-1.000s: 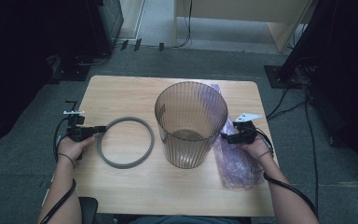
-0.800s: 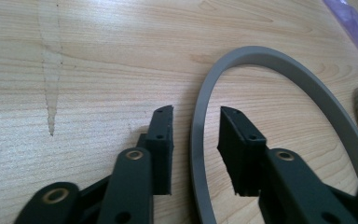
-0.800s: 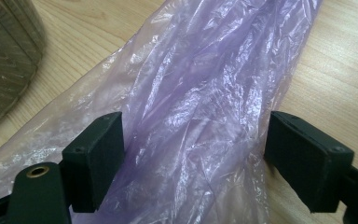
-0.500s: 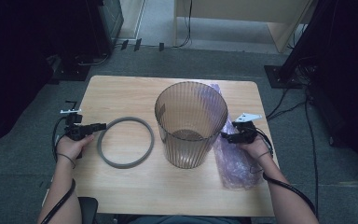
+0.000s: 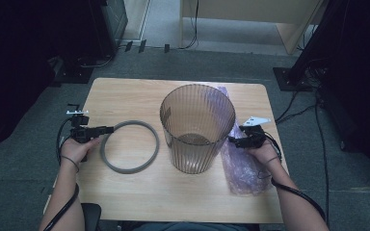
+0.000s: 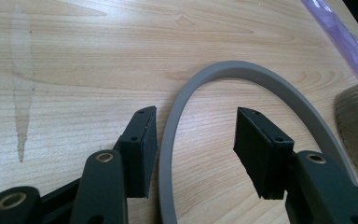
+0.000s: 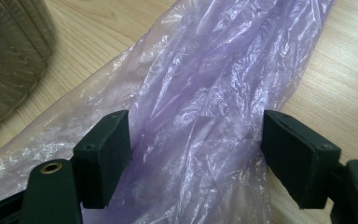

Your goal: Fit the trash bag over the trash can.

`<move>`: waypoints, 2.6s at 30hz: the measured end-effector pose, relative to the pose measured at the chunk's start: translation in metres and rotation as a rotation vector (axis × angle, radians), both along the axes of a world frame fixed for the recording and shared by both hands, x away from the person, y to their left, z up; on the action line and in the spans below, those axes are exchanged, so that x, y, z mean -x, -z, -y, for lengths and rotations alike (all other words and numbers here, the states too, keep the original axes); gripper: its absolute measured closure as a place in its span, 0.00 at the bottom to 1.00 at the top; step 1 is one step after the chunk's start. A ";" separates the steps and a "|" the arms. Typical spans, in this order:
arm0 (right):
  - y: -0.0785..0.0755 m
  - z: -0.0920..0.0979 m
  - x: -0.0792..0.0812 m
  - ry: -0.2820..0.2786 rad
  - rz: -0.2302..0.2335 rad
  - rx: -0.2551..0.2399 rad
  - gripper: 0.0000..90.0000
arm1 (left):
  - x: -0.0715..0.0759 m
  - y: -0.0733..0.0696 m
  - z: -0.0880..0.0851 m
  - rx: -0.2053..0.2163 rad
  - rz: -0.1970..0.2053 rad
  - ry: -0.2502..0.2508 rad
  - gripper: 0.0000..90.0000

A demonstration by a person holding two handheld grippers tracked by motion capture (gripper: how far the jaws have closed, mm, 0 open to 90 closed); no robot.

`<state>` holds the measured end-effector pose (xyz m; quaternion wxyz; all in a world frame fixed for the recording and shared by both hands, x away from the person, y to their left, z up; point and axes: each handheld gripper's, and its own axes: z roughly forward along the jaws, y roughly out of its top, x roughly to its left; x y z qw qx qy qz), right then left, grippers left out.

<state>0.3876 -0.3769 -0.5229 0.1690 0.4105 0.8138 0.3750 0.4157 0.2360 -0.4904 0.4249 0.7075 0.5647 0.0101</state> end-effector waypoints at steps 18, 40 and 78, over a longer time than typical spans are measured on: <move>-0.001 -0.001 0.001 -0.022 0.007 -0.012 0.41 | 0.000 -0.010 0.025 -0.008 0.028 0.081 0.49; -0.001 -0.002 -0.006 0.002 0.019 -0.023 0.60 | -0.007 -0.016 0.060 -0.040 0.042 0.187 0.43; -0.049 0.004 -0.015 -0.023 -0.081 -0.193 0.99 | -0.033 -0.050 0.101 0.025 0.029 0.195 0.43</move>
